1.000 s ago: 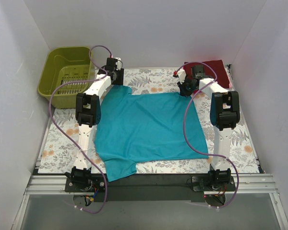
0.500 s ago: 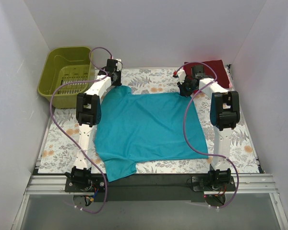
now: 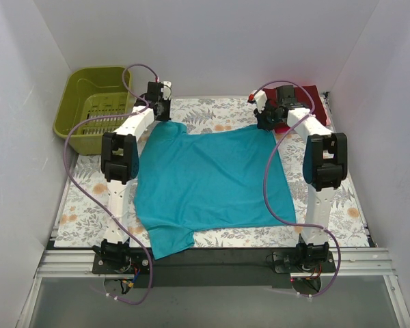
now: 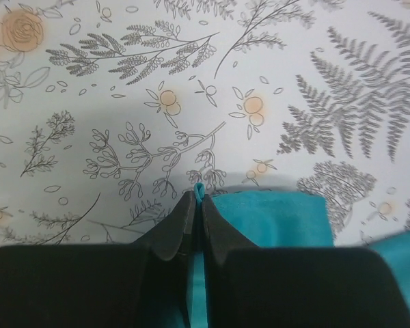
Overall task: Fold and stack the t-shirts
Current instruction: Fold the tshirt
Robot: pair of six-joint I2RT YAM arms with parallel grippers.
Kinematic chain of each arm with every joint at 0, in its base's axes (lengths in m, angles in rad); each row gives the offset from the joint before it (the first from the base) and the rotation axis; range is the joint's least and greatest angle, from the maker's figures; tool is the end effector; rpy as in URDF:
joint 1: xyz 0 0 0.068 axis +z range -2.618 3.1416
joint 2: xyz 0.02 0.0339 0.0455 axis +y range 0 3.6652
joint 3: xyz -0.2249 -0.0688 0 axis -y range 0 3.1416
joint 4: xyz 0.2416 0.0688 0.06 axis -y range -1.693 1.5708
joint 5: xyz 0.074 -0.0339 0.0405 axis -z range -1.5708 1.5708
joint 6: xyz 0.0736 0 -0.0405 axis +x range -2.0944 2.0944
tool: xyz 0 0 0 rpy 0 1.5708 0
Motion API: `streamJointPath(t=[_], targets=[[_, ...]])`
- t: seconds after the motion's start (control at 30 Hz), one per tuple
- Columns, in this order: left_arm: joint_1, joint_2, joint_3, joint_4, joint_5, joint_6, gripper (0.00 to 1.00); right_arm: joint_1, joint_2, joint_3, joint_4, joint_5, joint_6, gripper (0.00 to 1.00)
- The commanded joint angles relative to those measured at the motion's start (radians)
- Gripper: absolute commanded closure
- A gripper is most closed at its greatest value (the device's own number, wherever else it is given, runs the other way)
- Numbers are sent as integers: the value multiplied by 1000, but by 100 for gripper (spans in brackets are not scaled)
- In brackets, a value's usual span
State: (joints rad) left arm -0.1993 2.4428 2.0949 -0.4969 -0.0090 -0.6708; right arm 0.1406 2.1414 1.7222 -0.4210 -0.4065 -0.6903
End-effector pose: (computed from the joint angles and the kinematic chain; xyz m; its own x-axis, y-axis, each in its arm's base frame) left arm 0.5272 -0.1058 0.1218 -0.6936 -0.4940 -0.5242 -0.3052 0.8608 -0.4074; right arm 0.4722 0.0962 0.1538 -0.3203 -0.6360 -0.7021 -0.7703 0.6063 -0.1979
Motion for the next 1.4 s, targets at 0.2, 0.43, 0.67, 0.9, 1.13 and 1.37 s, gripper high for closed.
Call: streamJointPath(t=[0.2, 0.43, 0.67, 0.9, 1.13, 1.37], targets=[[5, -278, -154, 96, 96, 43, 100, 5, -90, -29, -36, -17, -69, 99], [5, -442, -352, 101, 124, 85, 100, -1, -136, -84, -44, -29, -120, 99], [5, -643, -619, 150, 122, 109, 100, -27, -198, -160, -41, -55, -192, 99], [3, -790, -792, 138, 173, 89, 100, -42, -229, -233, -42, -83, -273, 99], [1, -918, -917, 74, 188, 96, 100, -62, -255, -289, -39, -124, -356, 99], [-11, -999, -1036, -14, 213, 83, 100, -65, -270, -328, -42, -160, -419, 99]])
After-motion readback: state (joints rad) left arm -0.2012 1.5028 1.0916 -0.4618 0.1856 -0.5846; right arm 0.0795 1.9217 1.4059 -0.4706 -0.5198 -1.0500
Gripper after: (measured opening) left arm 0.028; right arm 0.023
